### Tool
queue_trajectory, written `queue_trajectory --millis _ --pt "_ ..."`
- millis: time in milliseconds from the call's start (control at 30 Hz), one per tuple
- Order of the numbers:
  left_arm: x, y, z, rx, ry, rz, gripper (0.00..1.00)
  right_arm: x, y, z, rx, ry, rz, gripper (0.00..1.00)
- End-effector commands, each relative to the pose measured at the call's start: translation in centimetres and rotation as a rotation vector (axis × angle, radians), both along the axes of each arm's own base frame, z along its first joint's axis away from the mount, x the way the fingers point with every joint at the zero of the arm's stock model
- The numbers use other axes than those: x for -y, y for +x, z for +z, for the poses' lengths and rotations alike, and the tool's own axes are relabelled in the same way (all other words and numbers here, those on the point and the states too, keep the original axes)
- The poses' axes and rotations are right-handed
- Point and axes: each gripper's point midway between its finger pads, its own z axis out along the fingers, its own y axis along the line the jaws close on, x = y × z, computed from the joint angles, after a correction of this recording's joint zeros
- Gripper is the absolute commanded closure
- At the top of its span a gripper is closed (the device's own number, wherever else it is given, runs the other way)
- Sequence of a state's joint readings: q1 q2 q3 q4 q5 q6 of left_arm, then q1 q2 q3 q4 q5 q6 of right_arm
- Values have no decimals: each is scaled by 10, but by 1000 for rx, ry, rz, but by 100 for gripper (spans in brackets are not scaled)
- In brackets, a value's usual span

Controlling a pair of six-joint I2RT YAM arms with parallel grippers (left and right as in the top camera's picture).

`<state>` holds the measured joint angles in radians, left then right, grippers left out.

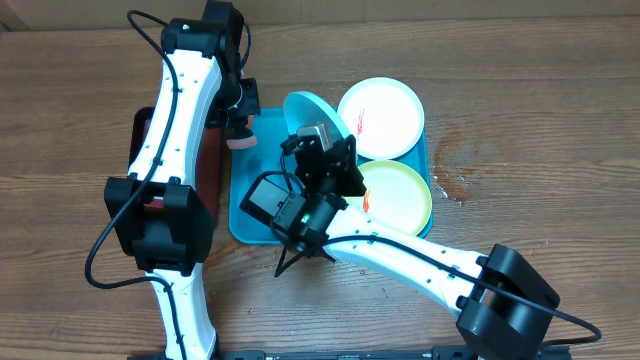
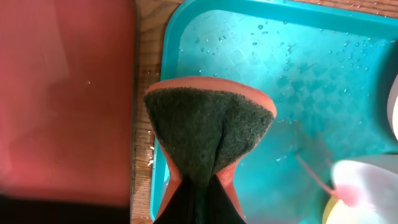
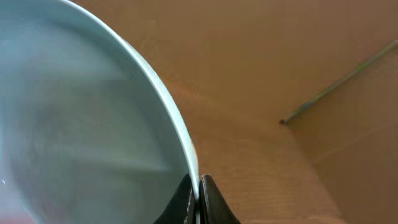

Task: Clean dirty plates on tray and stack at the side
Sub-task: 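Lift the light blue plate with the right gripper, raise left gripper, then carry the light blue plate right and set it on the table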

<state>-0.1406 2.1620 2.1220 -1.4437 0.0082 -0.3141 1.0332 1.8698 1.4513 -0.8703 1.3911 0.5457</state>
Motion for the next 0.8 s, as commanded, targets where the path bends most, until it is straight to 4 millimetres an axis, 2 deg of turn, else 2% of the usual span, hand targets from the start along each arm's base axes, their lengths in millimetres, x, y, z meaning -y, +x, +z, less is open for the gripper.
queue_trajectory --millis 0,533,667,767 --pt "4 1 3 8 -11 -20 96 2 -4 41 153 9 -39 96" --pt "3 1 3 8 -10 -20 96 0 -3 40 161 46 -37 96" --pt "3 1 3 7 -10 -20 96 -5 -1 26 88 87 -7 96" --pt "3 1 3 7 -10 -20 96 -10 1 4 -30 134 29 96"
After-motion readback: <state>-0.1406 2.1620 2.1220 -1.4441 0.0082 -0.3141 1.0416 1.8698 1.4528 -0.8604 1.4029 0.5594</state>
